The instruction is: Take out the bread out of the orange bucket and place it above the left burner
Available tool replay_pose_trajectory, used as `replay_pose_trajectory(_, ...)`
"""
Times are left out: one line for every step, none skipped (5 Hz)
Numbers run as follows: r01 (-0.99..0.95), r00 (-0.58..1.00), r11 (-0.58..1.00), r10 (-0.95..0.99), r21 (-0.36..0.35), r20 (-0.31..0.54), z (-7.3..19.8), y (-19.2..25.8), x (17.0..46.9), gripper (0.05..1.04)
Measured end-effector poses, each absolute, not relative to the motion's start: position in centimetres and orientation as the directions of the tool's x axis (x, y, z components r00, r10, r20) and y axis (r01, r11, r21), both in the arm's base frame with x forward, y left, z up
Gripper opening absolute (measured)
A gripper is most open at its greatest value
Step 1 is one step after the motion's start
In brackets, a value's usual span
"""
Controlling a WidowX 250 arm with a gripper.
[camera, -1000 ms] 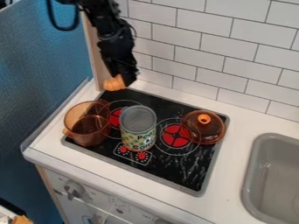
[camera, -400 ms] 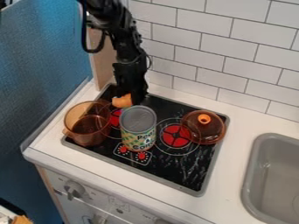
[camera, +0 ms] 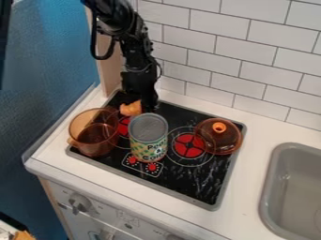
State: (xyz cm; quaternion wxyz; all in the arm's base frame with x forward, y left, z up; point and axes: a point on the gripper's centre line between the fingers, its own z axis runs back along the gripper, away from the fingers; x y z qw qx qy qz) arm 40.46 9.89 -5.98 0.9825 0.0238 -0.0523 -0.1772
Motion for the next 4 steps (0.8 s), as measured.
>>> replay_pose_trajectory(0.335, 0.937, 0.940, -0.340, 0.069, 0.085, -6.1, 9.9, 40.1, 1.002)
replay_pose_trajectory(0.337, 0.931, 0.939, -0.343, 0.069, 0.122, -4.4, 9.7, 40.3, 1.000)
replay_pose_trajectory(0.333, 0.924, 0.940, -0.340, 0.068, 0.174, -1.6, 9.4, 40.1, 1.000)
replay_pose_trajectory(0.315, 0.912, 0.943, -0.332, 0.109, 0.239, 1.8, 10.2, 39.8, 1.001)
